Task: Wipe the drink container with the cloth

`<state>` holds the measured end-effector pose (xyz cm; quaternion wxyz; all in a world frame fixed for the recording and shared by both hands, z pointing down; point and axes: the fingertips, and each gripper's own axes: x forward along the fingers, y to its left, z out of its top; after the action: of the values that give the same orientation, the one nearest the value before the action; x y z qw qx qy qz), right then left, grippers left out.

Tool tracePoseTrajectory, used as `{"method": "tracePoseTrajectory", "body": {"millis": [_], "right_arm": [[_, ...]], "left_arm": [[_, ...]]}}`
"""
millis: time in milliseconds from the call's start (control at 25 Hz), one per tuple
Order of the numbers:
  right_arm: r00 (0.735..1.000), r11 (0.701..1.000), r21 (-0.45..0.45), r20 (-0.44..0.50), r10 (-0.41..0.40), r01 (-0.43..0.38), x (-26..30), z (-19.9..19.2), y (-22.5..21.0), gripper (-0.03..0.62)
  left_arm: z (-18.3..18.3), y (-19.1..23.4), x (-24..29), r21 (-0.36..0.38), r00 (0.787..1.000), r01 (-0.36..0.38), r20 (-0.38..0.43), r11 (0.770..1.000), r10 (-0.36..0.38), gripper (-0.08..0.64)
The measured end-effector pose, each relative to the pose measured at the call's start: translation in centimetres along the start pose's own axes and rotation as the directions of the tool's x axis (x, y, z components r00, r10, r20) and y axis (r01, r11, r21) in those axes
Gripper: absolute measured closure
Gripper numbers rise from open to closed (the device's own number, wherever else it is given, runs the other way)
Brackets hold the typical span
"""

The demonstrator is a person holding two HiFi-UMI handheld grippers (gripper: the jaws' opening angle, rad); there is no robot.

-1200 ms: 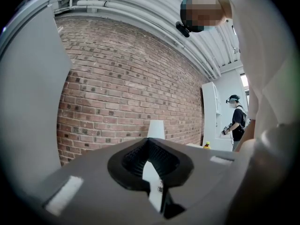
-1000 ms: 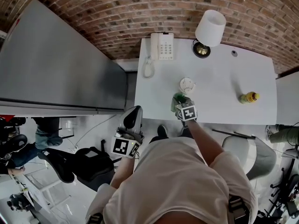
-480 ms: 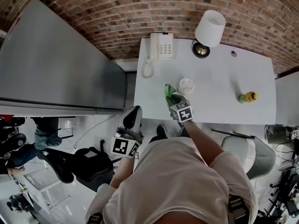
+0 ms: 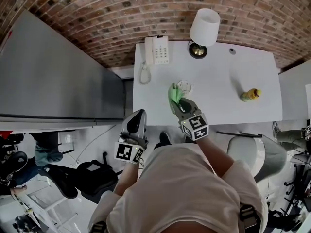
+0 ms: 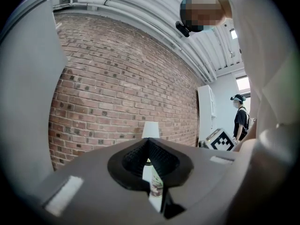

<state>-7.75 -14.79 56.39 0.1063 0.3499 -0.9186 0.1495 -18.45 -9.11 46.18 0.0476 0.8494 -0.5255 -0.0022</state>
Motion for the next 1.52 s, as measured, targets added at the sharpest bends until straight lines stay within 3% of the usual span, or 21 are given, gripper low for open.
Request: {"method": "tracePoseTrajectory", "body": {"millis": [200,320,440,840,1040,1320,1520], "right_arm": [[0.992,0.996,-0.074,0.114,-0.05,0.058,-4.7,4.4,-0.7,0.538],[0.982,0.977,-0.18,0.172,-0.084,0.115,-7.5,6.6,-0.8,0.538],[0.97,0.966,-0.202,0.211,-0.12,0.164,-9.6,7.6,-1.4,0.538],[0.968,0.976,-0.07,0.159,-0.192,0.205,-10.5,5.2,-4.5,0.538],[0.967,0.969,0.035,0.054,-0.248,0.246,-10.4,1.5,-7.7,0.538],[0.942,0.932,0.163,-0.149,-0.302,0.325,-8.3,-7.0,-11.3,0.538],[0.924,0.871,0.332,-0.255,-0.287,0.362,-6.7,-11.2,-12.5,0.538]], "left_arm": [[0.2,-0.9,0.8,0.003,0.999,0.033,0.008,0.999,-0.033,0.551],[0.2,-1.4,1.2,0.006,0.999,0.047,0.01,0.999,-0.047,0.55],[0.1,-1.9,1.6,0.007,0.998,0.06,0.009,0.998,-0.06,0.551],[-0.2,-3.7,2.3,0.011,0.996,0.091,-0.003,0.996,-0.091,0.551],[-0.5,-3.3,1.6,0.008,0.998,0.056,-0.017,0.998,-0.056,0.55],[-0.9,-1.4,0.1,0.007,0.999,-0.016,-0.033,1.0,0.016,0.551],[-1.0,-0.1,-1.0,0.001,0.997,-0.074,-0.036,0.997,0.074,0.549]]}}
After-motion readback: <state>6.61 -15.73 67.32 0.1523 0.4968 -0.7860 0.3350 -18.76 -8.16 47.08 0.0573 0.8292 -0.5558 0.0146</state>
